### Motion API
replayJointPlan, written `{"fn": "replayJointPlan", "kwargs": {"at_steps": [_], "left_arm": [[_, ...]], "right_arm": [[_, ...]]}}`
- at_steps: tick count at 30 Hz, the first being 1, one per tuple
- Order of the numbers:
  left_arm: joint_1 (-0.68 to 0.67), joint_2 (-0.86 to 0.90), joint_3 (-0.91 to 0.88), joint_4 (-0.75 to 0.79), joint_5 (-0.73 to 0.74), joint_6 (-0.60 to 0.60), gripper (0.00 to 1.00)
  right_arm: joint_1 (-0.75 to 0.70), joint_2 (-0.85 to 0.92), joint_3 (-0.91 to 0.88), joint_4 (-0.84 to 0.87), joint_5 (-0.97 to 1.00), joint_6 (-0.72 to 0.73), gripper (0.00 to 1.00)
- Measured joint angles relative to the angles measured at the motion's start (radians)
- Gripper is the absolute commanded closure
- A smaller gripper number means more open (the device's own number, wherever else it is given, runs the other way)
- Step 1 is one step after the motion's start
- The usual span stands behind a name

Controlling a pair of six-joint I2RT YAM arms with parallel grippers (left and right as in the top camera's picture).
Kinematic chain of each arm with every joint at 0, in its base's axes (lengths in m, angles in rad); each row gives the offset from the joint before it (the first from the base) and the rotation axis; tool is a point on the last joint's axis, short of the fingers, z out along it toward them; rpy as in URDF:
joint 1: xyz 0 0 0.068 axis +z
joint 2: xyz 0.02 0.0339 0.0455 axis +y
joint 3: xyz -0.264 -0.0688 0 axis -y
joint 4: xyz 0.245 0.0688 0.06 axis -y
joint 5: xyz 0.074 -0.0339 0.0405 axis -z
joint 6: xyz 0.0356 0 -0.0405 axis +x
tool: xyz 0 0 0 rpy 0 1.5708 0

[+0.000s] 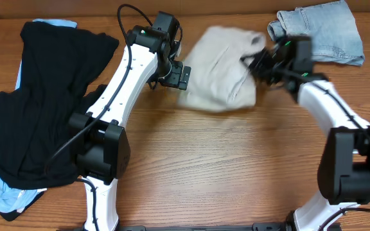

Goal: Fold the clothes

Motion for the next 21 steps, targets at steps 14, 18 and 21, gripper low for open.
{"fn": "replayJointPlan", "kwargs": {"at_steps": [14,18,21], "left_arm": [[0.000,0.000,0.000,0.000,0.000,0.000,0.00],[0.000,0.000,0.000,0.000,0.000,0.000,0.00],[0.000,0.000,0.000,0.001,0.000,-0.001,0.00]], "right_arm": [[-0.227,0.000,0.121,0.378,0.060,0.283,0.96],[-0.284,0.001,0.131,0.465,0.063,0.322,0.96],[-0.320,0.019,0.179,0.486,0.074,0.336,0.96]]}}
